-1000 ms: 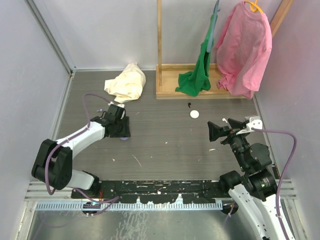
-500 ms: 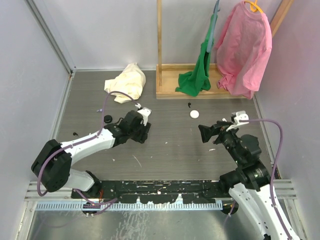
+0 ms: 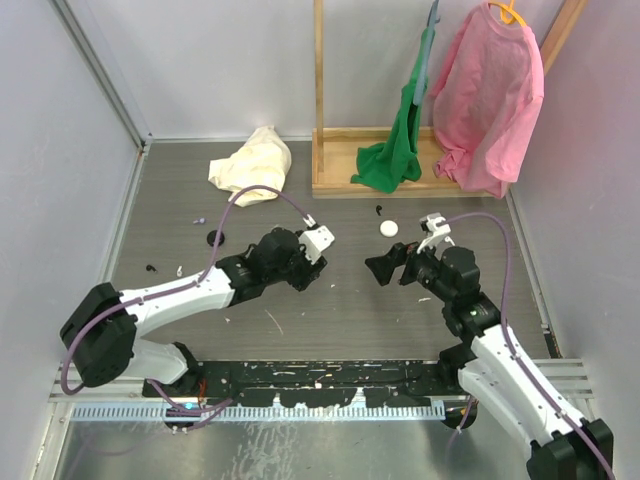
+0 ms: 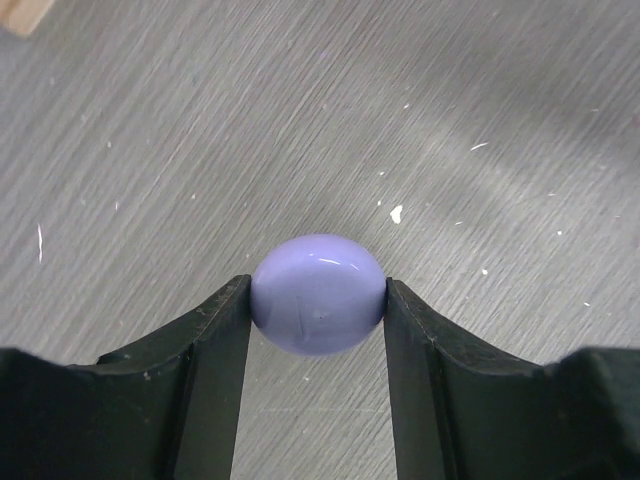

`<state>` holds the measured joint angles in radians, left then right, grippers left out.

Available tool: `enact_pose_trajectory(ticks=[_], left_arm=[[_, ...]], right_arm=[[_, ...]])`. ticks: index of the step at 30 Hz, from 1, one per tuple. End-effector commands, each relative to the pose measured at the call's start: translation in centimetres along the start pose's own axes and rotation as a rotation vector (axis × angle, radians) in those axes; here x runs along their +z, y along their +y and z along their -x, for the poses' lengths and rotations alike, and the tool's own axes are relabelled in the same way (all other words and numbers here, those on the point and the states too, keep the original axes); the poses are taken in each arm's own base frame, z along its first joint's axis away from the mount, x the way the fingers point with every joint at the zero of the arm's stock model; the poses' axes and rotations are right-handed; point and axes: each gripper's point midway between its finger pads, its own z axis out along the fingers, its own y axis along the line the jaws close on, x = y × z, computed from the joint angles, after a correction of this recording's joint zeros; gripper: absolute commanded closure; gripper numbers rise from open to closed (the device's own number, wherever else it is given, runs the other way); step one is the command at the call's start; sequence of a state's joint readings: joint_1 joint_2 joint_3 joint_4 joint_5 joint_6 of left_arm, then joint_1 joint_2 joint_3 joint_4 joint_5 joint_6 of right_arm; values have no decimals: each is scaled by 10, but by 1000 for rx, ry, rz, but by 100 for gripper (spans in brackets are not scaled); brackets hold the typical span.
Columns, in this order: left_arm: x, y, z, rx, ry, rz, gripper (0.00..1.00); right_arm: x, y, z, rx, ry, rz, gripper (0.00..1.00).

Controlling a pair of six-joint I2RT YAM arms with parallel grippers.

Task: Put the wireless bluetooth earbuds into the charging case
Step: Pick up the charging case at the center of the board.

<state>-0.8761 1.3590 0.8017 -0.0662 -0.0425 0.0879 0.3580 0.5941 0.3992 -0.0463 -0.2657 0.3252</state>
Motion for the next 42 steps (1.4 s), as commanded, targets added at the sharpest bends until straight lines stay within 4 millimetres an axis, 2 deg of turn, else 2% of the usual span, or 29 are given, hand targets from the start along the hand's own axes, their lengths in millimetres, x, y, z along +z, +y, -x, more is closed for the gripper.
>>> enact_pose_trajectory(ticks=[1, 8, 14, 21, 30, 36, 42], left_arm=[[-11, -9, 46, 119, -179, -57, 52], [-16, -32, 56, 297, -276, -152, 52], [-15, -45, 58, 423, -302, -184, 50], [-15, -56, 63, 494, -318, -208, 49], [-20, -62, 69, 533, -325, -210, 48], [-23, -65, 70, 551, -325, -210, 48], [-23, -66, 69, 562, -320, -208, 49]], right_arm=[[12, 32, 30, 15, -97, 169, 3], [29, 44, 22, 61, -15, 257, 8], [33, 59, 14, 102, 22, 361, 12], [38, 72, 6, 120, 67, 415, 18], [48, 91, -11, 117, 158, 469, 35], [51, 101, -20, 93, 214, 484, 40], [52, 102, -33, 88, 285, 478, 43]])
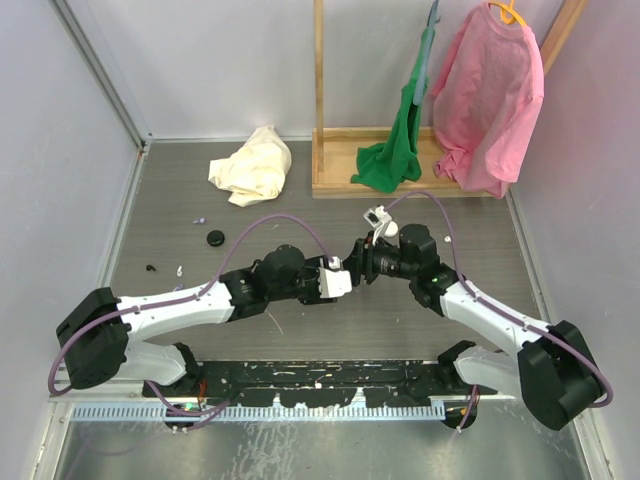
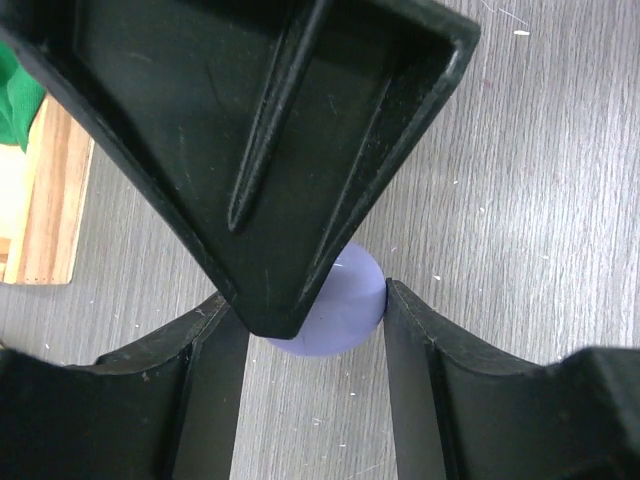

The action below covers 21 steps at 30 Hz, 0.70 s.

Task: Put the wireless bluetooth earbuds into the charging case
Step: Pick up the charging case at the center of the board.

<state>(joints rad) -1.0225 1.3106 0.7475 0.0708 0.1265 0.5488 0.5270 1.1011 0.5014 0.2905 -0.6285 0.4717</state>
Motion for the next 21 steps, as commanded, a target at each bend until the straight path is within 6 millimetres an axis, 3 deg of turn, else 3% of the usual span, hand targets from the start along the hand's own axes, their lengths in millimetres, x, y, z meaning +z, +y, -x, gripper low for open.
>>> enact_pose_trajectory(ticks=[1, 16, 21], left_arm=[[-7, 19, 34, 40, -87, 58, 49], [-7, 15, 32, 53, -78, 60, 49], [-16, 20, 43, 60, -113, 81, 49]], right_arm=[[3, 10, 9, -47, 13, 27, 43], [4, 12, -12, -31, 107, 71, 50], [7, 9, -15, -18, 121, 69, 55]])
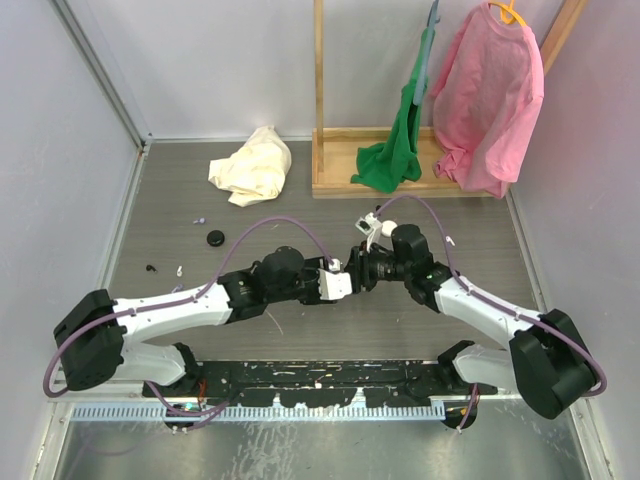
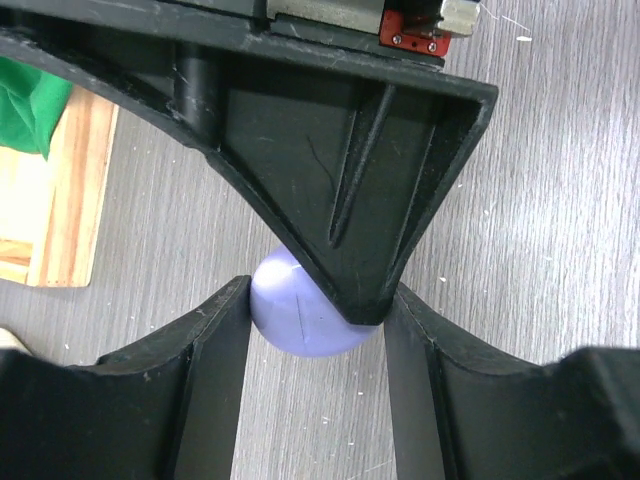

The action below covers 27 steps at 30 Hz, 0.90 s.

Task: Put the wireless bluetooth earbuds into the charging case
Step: Pick up the charging case at the center of the board.

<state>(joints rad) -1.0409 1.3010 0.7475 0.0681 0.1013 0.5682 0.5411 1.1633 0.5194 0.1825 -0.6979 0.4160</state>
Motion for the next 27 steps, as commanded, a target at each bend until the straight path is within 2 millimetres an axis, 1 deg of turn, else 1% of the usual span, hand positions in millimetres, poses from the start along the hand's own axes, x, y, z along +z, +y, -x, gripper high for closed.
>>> enact_pose_trajectory(ticks=[1, 16, 23, 27], left_arm=[[-14, 22, 39, 31, -112, 71, 49], [-15, 18, 42, 39, -121, 63, 49], [-17, 19, 43, 41, -123, 71, 48], [-20, 21, 42, 36, -121, 83, 43]], right_arm=[[3, 14, 18, -57, -26, 51, 55], [7, 21, 22, -61, -41, 90, 58], [6, 24, 21, -68, -34, 104, 66], [4, 27, 24, -89, -43, 112, 74]])
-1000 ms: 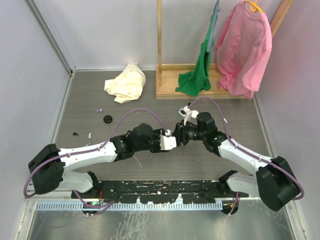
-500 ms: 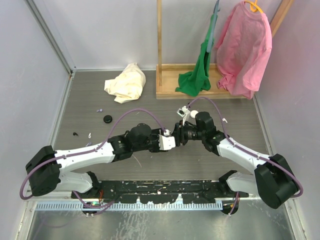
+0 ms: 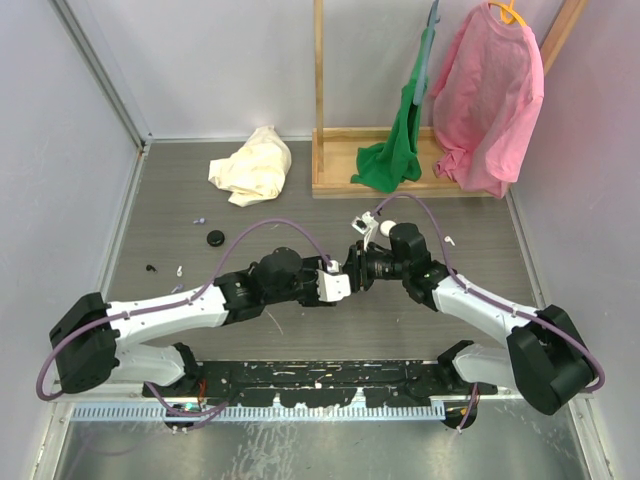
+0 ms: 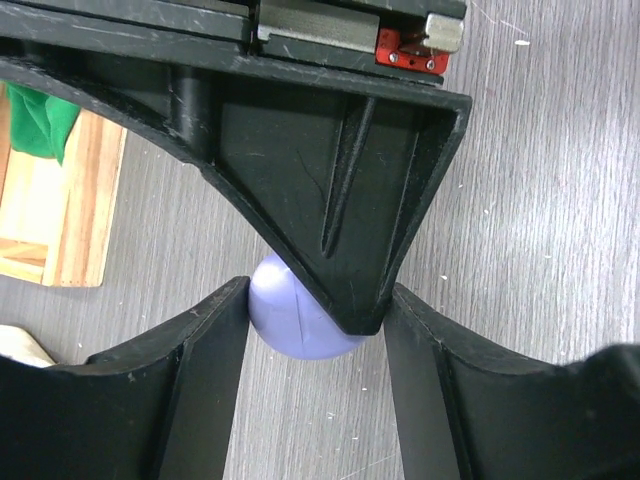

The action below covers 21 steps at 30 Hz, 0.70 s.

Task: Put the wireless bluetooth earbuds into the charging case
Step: Pick up the charging case at the center of the board.

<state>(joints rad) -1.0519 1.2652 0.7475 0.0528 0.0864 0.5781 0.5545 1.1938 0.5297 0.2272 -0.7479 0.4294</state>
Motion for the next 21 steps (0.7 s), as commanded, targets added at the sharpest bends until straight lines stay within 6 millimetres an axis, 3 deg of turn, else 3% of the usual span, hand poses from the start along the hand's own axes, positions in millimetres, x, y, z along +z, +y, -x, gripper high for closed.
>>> enact_pose_trajectory(ticks=[1, 5, 12, 21], left_arm=[[-13, 19, 33, 14, -105, 70, 42], [-20, 20, 33, -6, -105, 84, 34], [-41, 30, 34, -89, -92, 149, 22], [-81, 36, 52, -347, -170, 164, 16]], right_arm=[[-1, 18, 24, -91, -55, 54, 77], [-3, 22, 29, -125, -68, 60, 85], [-8, 29, 42, -186, -109, 62, 88], [-15, 36, 66, -309, -201, 69, 90]])
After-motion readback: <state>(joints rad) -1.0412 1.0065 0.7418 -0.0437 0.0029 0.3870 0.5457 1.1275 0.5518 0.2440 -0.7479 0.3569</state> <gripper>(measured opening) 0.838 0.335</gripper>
